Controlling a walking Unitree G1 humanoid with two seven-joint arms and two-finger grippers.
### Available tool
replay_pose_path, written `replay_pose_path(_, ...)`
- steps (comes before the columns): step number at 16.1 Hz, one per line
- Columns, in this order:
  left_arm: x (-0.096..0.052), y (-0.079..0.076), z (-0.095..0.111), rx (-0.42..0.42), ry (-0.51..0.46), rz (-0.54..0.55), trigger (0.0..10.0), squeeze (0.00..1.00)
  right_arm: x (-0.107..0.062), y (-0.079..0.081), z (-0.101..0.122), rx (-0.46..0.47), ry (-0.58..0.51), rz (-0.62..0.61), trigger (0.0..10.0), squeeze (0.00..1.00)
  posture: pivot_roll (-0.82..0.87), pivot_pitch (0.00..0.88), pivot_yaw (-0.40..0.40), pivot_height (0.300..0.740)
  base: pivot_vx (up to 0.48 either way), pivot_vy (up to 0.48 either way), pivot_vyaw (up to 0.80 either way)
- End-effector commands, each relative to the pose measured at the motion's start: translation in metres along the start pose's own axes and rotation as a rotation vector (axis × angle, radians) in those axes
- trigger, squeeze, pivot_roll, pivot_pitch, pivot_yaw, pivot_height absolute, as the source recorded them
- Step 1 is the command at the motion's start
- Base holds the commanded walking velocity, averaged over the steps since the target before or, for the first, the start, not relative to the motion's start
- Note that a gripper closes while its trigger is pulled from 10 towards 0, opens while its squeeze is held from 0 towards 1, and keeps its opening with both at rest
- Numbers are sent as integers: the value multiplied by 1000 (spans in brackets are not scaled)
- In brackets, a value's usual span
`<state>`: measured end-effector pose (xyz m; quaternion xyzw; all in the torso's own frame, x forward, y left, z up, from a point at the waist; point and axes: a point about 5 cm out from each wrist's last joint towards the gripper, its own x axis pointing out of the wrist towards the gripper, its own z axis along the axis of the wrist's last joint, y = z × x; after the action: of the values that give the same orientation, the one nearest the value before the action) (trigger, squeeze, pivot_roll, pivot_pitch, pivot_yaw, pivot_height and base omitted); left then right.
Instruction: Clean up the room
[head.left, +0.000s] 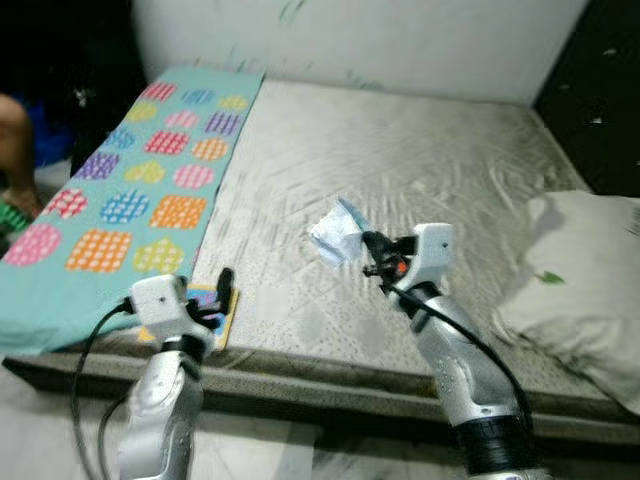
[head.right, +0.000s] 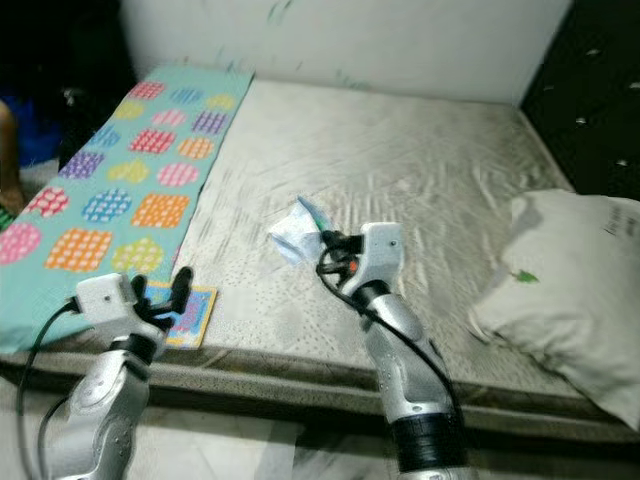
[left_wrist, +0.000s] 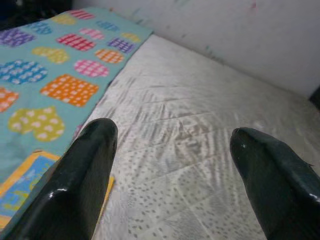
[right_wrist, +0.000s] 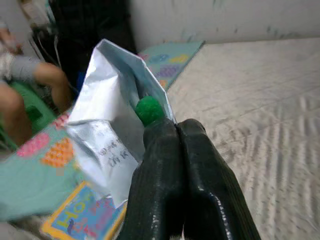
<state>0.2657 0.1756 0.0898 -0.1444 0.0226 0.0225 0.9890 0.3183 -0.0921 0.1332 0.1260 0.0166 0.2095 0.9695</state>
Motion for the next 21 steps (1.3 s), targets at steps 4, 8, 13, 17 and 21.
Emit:
replay_pose_path(4,4,-15,3,-16,-18,-53,10000,0,-10,-32,-4,-71,38,-162,10000,0,-85,12,-41,740,421,0,0)
replay_pose_path(8,6,-9,-2,-29,12,27,10000,0,-13,-46,-14,-187,129,-266,10000,0,-84,12,-41,740,60,0,0)
replay_pose_path(13,1,0,4,-20,6,31,10000,0,-17,-45,-5,-83,45,-195,10000,0,-81,10,-46,740,0,0,0)
replay_pose_path(17,3,-2,2,-30,13,13,10000,0,-15,-39,-7,-81,34,-176,10000,0,-81,9,-50,740,0,0,0)
replay_pose_path(21,3,-4,0,-34,19,17,10000,0,-14,-38,-5,-66,34,-151,10000,0,-84,4,-54,740,0,261,0)
